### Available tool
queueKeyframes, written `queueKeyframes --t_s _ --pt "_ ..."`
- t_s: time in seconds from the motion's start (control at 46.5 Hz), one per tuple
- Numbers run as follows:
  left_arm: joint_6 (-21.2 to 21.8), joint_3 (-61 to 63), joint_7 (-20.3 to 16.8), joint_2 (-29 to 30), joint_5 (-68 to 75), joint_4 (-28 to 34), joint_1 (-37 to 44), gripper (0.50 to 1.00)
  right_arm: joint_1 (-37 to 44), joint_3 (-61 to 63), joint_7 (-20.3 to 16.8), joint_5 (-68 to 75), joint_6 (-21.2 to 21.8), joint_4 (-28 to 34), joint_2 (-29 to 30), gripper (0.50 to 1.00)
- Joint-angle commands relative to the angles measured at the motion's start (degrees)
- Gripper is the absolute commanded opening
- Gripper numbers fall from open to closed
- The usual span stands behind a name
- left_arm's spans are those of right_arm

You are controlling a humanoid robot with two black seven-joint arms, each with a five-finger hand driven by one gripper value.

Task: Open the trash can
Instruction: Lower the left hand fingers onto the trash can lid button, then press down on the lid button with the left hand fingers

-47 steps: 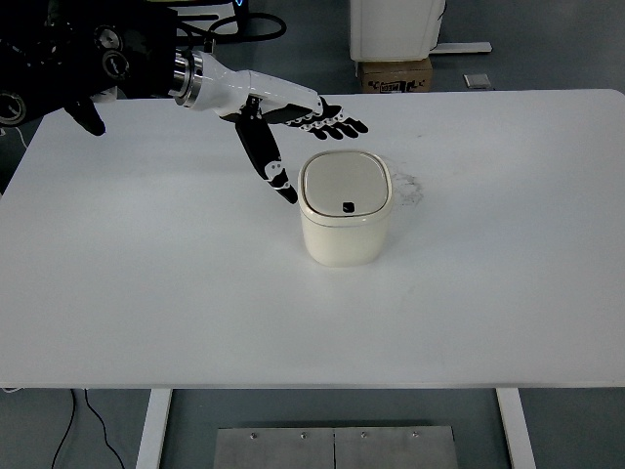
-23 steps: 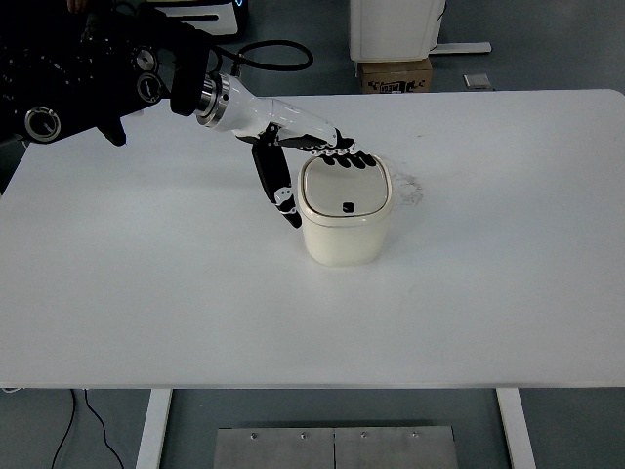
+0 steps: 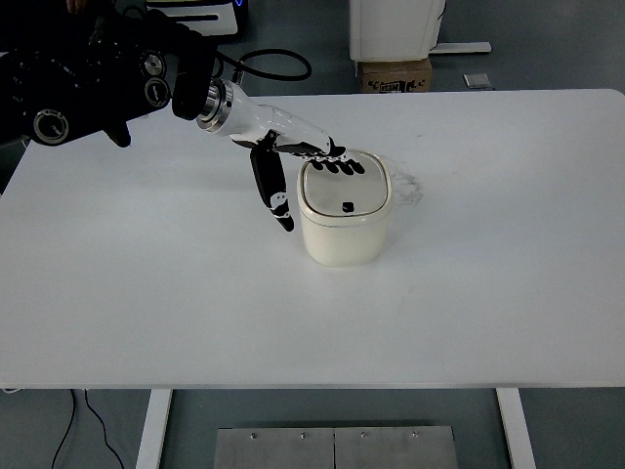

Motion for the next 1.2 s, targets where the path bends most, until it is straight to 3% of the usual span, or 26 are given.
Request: queueKeyframes --t_s 0.0,0.322,0.494,1.182 --pt "0.0 0.0 0.0 0.0 -0.1 0.0 0.0 1.0 0.0 0.0 0.0 0.0 0.0 0.0 0.0 0.991" --pt "0.0 -0.1 0.2 -0.9 -0.3 0.0 -0.1 1.0 0.0 0.0 0.0 0.0 0.0 0.0 0.0 0.991" --pt "0.0 -0.1 2.0 -1.5 -0.9 -0.1 0.1 1.0 0.0 0.0 -0.1 0.0 0.0 0.0 0.0 0.991" --pt "0.0 -0.1 2.1 -2.7 -2.3 -1.2 0.6 1.0 0.0 0.0 -0.1 0.0 0.0 0.0 0.0 0.991"
